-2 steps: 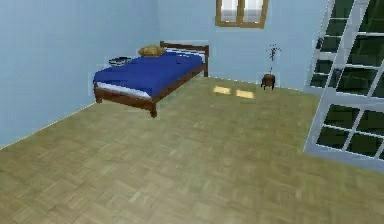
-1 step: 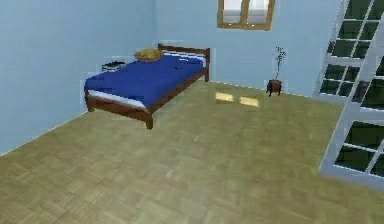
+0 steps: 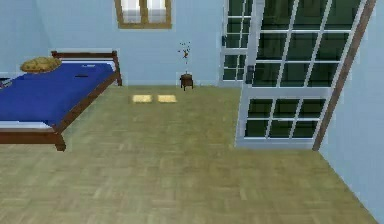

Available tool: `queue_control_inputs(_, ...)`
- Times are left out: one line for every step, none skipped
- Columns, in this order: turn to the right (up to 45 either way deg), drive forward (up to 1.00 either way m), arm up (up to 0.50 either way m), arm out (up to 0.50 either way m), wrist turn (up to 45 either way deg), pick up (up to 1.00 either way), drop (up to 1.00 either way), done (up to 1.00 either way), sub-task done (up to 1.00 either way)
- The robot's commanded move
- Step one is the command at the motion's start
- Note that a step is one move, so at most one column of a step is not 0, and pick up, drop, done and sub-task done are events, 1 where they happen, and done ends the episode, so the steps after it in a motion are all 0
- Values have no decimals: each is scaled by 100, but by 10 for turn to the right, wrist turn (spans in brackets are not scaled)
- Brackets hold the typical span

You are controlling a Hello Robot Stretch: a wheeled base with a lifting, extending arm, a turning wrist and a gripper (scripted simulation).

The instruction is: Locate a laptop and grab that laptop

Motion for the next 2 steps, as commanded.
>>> queue_control_inputs(0,30,0,0,0,0,0,0,0)
queue_control_inputs(-450,0,0,0,0,0,0,0,0)
